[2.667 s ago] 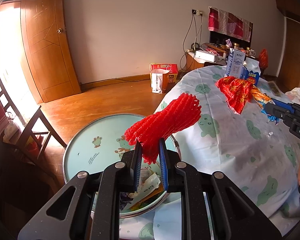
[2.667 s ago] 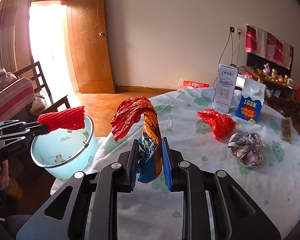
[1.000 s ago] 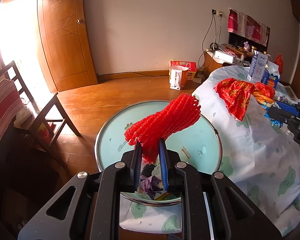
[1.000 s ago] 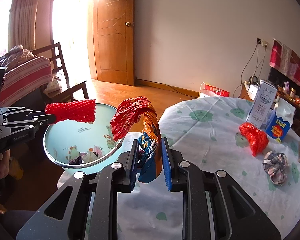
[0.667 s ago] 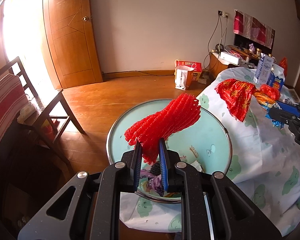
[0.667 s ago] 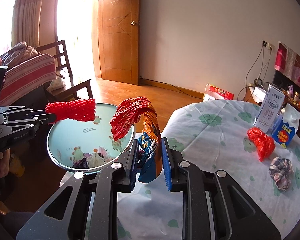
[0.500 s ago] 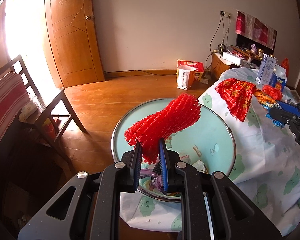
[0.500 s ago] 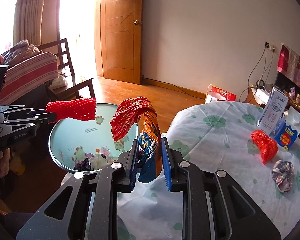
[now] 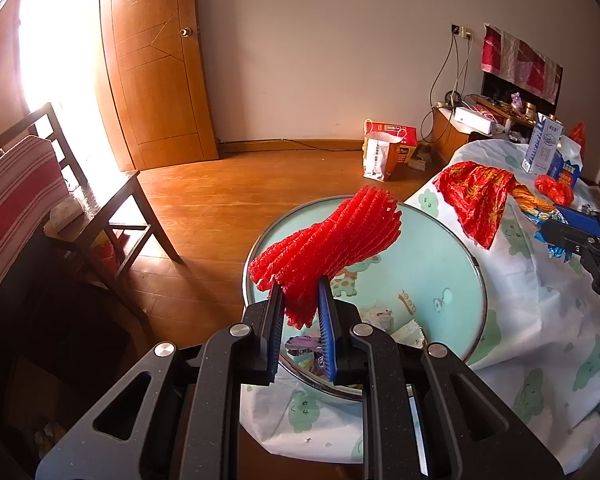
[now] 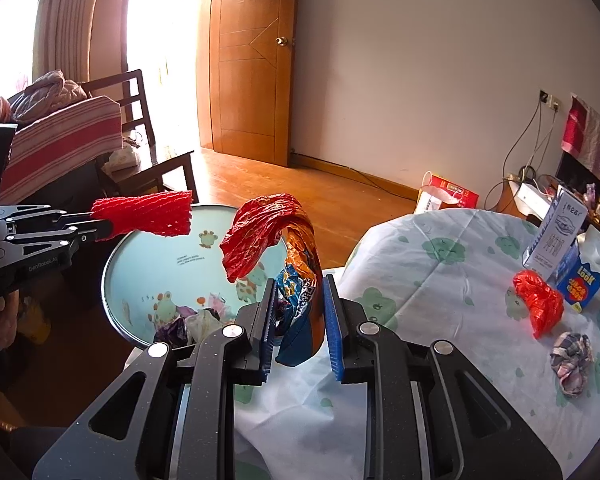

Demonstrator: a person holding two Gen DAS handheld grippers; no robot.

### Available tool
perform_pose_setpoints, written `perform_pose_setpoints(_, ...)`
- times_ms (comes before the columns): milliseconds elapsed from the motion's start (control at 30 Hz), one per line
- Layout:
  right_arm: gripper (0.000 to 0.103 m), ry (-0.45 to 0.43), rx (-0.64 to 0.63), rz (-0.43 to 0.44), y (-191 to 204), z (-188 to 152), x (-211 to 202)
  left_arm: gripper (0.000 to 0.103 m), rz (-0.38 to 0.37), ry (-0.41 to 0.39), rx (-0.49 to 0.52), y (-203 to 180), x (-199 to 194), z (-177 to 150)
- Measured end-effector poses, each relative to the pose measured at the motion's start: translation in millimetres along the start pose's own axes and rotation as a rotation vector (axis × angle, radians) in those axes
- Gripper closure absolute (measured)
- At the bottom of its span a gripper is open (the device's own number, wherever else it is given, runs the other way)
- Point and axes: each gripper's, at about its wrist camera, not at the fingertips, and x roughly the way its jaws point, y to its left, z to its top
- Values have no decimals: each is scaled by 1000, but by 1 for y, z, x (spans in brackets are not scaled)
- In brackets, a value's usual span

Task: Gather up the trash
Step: 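Carry the red mesh net and snack wrapper over the blue bin with both tools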

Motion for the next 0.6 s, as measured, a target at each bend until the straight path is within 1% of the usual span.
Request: perform_pose_setpoints(600,80,-2,-18,10,7,4,2,87,12,-1,-21,8,1,1)
